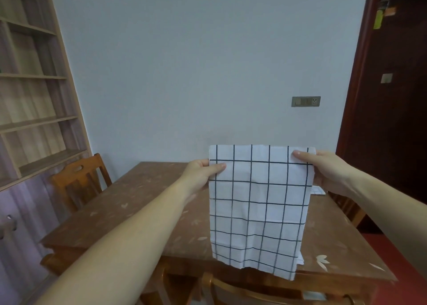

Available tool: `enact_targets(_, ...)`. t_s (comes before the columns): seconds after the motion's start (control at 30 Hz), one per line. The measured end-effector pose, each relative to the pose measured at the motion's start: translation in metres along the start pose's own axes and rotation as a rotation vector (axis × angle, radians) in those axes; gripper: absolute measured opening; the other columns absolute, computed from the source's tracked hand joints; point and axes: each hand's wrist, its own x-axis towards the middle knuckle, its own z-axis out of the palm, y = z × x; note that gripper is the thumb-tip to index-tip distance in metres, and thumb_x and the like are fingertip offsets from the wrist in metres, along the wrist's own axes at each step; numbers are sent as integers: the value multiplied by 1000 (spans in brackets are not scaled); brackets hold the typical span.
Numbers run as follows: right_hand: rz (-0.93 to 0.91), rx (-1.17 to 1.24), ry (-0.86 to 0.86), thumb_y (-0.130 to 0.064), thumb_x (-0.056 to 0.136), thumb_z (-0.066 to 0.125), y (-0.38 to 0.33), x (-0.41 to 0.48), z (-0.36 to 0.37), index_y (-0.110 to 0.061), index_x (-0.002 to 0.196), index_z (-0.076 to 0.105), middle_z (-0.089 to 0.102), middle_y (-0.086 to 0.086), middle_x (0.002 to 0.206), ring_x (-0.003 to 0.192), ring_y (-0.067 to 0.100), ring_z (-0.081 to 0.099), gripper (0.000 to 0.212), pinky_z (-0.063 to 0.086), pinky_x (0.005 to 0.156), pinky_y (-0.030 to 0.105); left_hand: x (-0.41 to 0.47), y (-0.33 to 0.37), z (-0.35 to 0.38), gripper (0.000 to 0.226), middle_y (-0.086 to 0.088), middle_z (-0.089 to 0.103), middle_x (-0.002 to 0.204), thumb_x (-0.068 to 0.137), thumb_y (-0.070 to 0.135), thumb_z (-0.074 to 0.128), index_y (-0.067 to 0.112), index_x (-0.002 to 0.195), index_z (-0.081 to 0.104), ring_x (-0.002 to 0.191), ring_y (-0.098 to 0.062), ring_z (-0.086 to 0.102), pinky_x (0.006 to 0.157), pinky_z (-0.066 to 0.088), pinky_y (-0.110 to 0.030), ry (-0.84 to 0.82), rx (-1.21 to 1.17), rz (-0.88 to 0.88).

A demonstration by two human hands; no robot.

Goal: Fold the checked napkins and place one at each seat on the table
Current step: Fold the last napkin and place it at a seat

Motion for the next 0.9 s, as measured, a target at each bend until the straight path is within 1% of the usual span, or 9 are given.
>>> enact_targets(0.1, 67, -252, -110, -8, 89, 66, 4, -6, -2, -1, 107, 68, 76, 14, 99, 87, 24, 74, 19, 59, 69, 31, 4, 1, -5, 8, -3, 74, 75, 87, 13, 72, 11, 79, 70, 73, -16, 69, 77, 56, -30, 16, -5, 41)
enact_targets(0.17, 80, -371, -123, -12, 89, 69, 5, -7, -3, -1, 102, 69, 77, 11, 91, 81, 22, 74, 17, 58, 70, 30, 6, 1, -10, 6, -7, 76, 83, 87, 14, 72, 11, 82, 73, 82, -21, 71, 86, 55, -36, 21, 9, 42)
enact_targets(0.3, 58, -198, -110, -18, 93, 63, 0, -7, 1, 0, 109, 67, 74, 17, 103, 91, 29, 72, 25, 55, 89, 42, 5, 1, -10, 6, -10, 75, 87, 88, 12, 69, 6, 91, 70, 80, -24, 70, 79, 56, -36, 28, -87, 7)
enact_targets(0.4, 52, -180, -123, -23, 95, 60, 0, -10, 8, -2, 105, 66, 75, 13, 93, 85, 25, 72, 24, 54, 90, 44, 7, 2, -10, 13, -15, 72, 97, 89, 14, 69, 3, 96, 68, 85, -27, 68, 83, 55, -39, 57, -109, 28)
enact_targets(0.47, 49, -141, -100, -27, 97, 56, 1, -9, 10, 0, 113, 64, 73, 19, 106, 100, 34, 70, 33, 52, 96, 48, 6, 1, -11, 10, -16, 73, 99, 89, 14, 68, 5, 94, 70, 86, -27, 69, 83, 55, -39, 66, -125, 29)
enact_targets(0.53, 48, -81, -78, -33, 99, 52, -3, -11, 15, -3, 116, 64, 72, 18, 109, 104, 33, 68, 36, 54, 90, 45, 6, -2, -13, 7, -13, 74, 96, 90, 13, 68, 7, 92, 70, 85, -26, 70, 80, 56, -37, 65, -125, 25)
enact_targets(0.6, 27, -58, -49, -38, 100, 48, -8, -10, 18, -10, 110, 66, 75, 11, 98, 92, 27, 70, 35, 56, 82, 40, 6, -4, -14, 8, -13, 75, 96, 89, 12, 68, 6, 93, 71, 90, -28, 70, 85, 56, -40, 62, -104, 32)
enact_targets(0.7, -19, -43, 13, -36, 102, 44, -13, -7, 19, -12, 104, 68, 72, 8, 86, 82, 25, 67, 34, 54, 84, 43, 6, -5, -16, 8, -15, 75, 97, 89, 12, 67, 6, 93, 72, 94, -30, 70, 92, 54, -45, 64, -85, 39)
enact_targets(0.9, -55, -90, -30, -42, 99, 48, -8, -4, 18, -11, 105, 70, 74, 10, 94, 79, 22, 70, 38, 59, 76, 36, 5, -4, -16, 8, -13, 75, 91, 89, 13, 67, 6, 91, 72, 86, -28, 71, 86, 56, -42, 50, -85, 41)
